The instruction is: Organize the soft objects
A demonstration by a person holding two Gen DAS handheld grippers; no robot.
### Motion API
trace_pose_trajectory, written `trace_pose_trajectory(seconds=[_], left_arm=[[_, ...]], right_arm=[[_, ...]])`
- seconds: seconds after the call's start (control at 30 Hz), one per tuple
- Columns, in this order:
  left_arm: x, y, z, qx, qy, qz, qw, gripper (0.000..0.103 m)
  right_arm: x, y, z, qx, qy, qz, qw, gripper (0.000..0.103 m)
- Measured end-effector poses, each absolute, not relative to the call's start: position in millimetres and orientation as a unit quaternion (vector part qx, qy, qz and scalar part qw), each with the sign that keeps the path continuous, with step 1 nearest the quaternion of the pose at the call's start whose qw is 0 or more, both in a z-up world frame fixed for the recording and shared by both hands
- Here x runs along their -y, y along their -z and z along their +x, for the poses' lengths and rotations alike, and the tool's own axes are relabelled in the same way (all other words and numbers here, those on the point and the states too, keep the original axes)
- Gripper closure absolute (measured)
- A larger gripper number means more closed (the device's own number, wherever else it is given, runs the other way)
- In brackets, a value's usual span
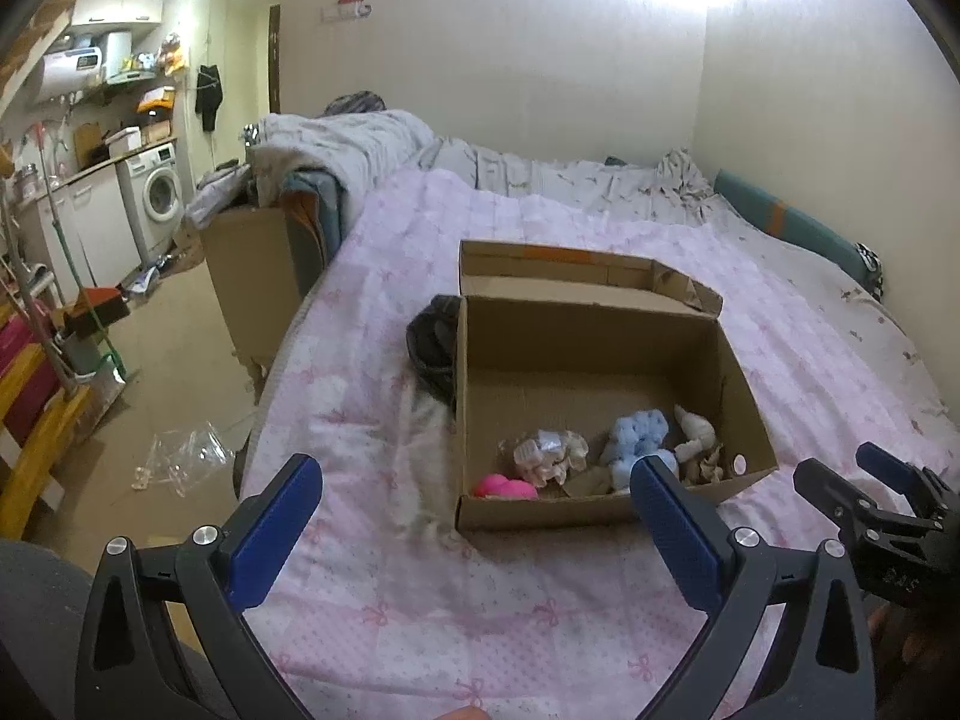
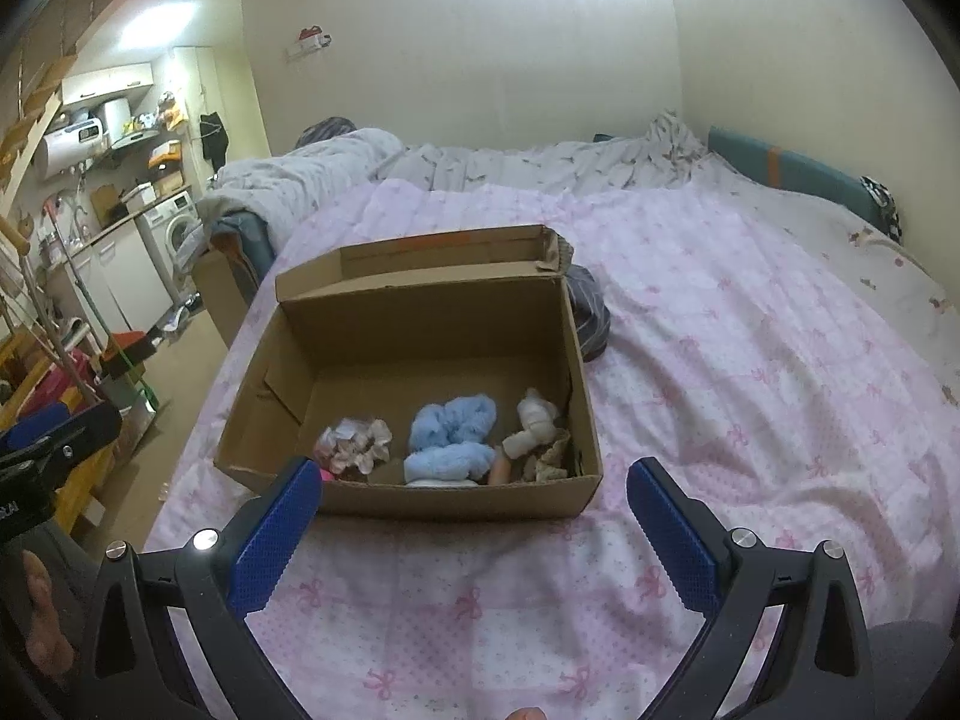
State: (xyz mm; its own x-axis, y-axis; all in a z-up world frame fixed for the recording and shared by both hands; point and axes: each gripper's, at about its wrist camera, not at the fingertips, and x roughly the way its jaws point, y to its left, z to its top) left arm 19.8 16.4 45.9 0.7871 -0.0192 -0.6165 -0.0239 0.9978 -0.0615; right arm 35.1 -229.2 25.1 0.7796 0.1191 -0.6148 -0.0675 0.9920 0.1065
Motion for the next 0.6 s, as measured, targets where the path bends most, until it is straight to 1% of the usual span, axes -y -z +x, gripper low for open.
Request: trace_pose_trajectory(seconds=[0.6], left_arm=[[-12.0, -45.4, 22.0, -0.327, 0.007, -0.027, 0.945, 0.000]], right_arm=[[225.5, -26.3, 33.7, -0.326, -0.052, 0.040, 0.943, 0.000]])
